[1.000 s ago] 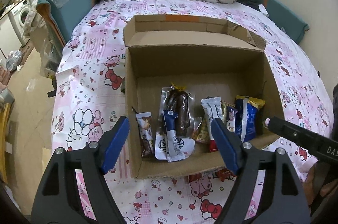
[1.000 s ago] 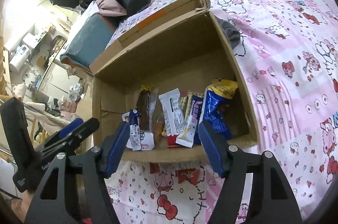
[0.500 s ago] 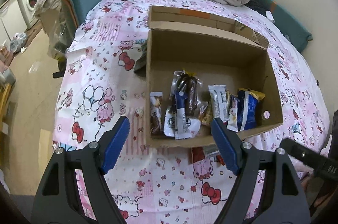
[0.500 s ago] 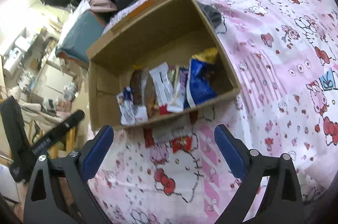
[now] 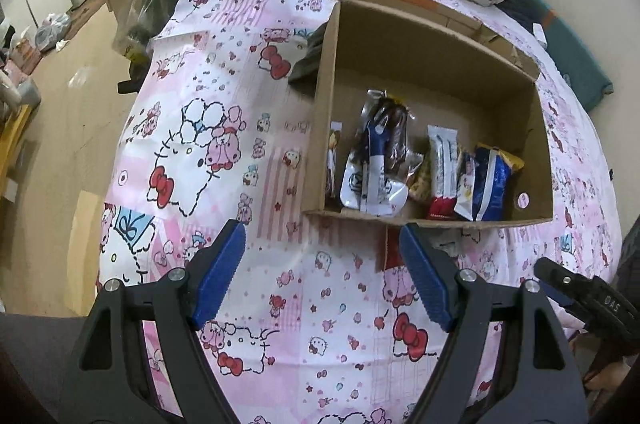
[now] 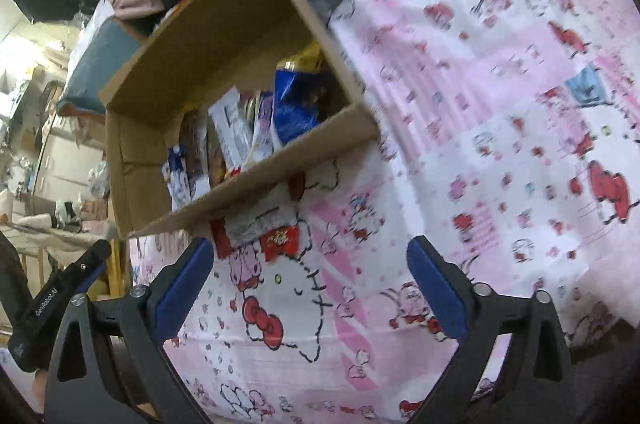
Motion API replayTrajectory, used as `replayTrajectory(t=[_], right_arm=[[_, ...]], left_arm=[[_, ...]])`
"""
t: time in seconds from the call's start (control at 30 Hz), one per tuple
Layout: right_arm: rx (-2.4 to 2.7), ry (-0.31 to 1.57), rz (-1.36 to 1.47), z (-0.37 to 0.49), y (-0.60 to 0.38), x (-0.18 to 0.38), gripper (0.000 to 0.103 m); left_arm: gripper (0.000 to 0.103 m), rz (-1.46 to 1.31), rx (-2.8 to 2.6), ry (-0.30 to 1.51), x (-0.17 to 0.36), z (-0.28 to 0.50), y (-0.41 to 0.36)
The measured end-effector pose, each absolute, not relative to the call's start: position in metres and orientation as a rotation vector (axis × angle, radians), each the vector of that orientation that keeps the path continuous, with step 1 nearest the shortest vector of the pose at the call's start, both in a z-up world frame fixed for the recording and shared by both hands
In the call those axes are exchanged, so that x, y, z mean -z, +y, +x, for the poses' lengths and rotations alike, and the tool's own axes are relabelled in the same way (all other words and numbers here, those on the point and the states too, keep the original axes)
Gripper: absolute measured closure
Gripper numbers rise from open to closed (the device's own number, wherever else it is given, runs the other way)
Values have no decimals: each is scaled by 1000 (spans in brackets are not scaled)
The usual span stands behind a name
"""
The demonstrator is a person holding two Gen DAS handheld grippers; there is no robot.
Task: Organize snacks
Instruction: 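Withdraw both open tools from the box toward the remaining snacks, then grasp a white red-ended packet with left tool while right tool grasps a small red packet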
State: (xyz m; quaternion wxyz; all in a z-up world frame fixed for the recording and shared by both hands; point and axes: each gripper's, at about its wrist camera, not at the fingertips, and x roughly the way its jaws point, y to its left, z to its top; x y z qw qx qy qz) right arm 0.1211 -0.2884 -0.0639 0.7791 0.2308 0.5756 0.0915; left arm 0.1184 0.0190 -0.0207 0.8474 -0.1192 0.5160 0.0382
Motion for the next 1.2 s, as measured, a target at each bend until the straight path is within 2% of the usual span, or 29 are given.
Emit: replayTrajectory(t=[0.03,0.07,0.43,0.5,0.6,0.63,0.67,0.7,0.77,0.8,1.03,1.1,1.13,1.2], right_arm=[[-214,1256,495,123,-284,67,17],[-229,1270,490,125,-278,71,20],[-301,1305,260,171,-205,117,19],[-335,1295,231,175,-193,123,24],[-415,1294,180,173,-176,127,45],[-457,1301,163,170,-169,127,60],[-501,1307,152,167,-162,127,70],[-550,1314,143,163,-155,126,73],[-638,1319,101,152,-140,123,96],[-668,1325,77,145,-134,122,100],[-751,1411,19,98,-120,118,101],[-723,1394,79,96,-131,107,100],[-701,1388,118,99,-140,102,95],[-634,1374,195,104,-163,92,95]], left_arm=[[26,-247,-79,1093,22,118,19],[26,-249,-79,1096,22,117,18],[26,-271,-102,1101,25,115,26],[26,-280,-105,1102,26,115,28],[26,-291,-113,1106,27,118,31],[26,-299,-116,1107,27,119,33],[26,-309,-118,1110,27,121,34],[26,-324,-120,1111,27,122,36],[26,-345,-129,1109,25,124,41],[26,-352,-134,1109,25,124,43],[26,-351,-166,1177,30,124,60],[26,-314,-135,1246,39,125,59],[26,-282,-101,1300,45,125,57],[26,-221,-50,1353,52,124,50]])
